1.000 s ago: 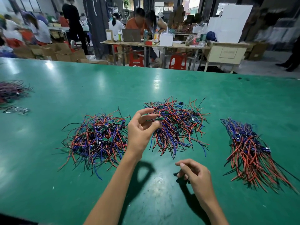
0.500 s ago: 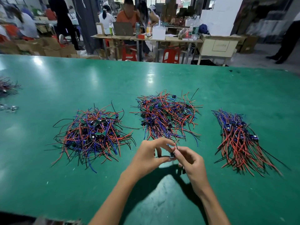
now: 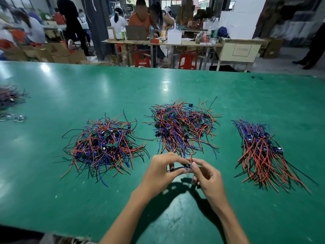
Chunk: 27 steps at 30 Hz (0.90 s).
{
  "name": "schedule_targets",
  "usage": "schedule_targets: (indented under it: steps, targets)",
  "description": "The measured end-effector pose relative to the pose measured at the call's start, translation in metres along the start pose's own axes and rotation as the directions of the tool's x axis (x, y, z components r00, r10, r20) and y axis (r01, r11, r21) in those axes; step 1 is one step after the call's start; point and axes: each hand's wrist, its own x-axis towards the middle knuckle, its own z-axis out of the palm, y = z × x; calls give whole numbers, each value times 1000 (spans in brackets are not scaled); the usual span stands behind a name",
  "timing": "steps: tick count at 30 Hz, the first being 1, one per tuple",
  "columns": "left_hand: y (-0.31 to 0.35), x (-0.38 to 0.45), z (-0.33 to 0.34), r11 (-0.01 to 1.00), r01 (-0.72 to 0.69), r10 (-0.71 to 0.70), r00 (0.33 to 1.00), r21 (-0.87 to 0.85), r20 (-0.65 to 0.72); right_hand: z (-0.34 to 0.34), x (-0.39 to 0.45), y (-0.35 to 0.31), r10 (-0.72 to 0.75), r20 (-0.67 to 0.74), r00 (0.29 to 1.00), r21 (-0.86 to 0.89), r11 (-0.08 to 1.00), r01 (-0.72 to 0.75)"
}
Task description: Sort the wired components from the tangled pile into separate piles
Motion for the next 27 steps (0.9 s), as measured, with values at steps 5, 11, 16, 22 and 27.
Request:
schedule_targets:
  steps: [5, 11, 16, 22, 27]
  targets:
    - [5, 21, -56, 998, 64, -59, 981, 19, -186, 0, -1, 0, 50, 51, 997, 5, 999, -51]
    - [-9, 42, -145, 939, 209, -40, 855, 274, -517, -2, -2, 0, 77, 68, 995, 18, 997, -79]
    - [-52, 29, -154, 588, 529, -307, 846, 612, -436, -2, -4, -2, 88, 74, 993, -8, 996, -88]
    - [-72, 10, -125, 566, 622, -351, 775, 541, -525, -2, -4, -4, 93, 75, 993, -48, 995, -90]
    - [-56, 21, -131, 477, 643, -399, 766, 599, -505, -3, -5, -4, 80, 75, 994, -44, 996, -76]
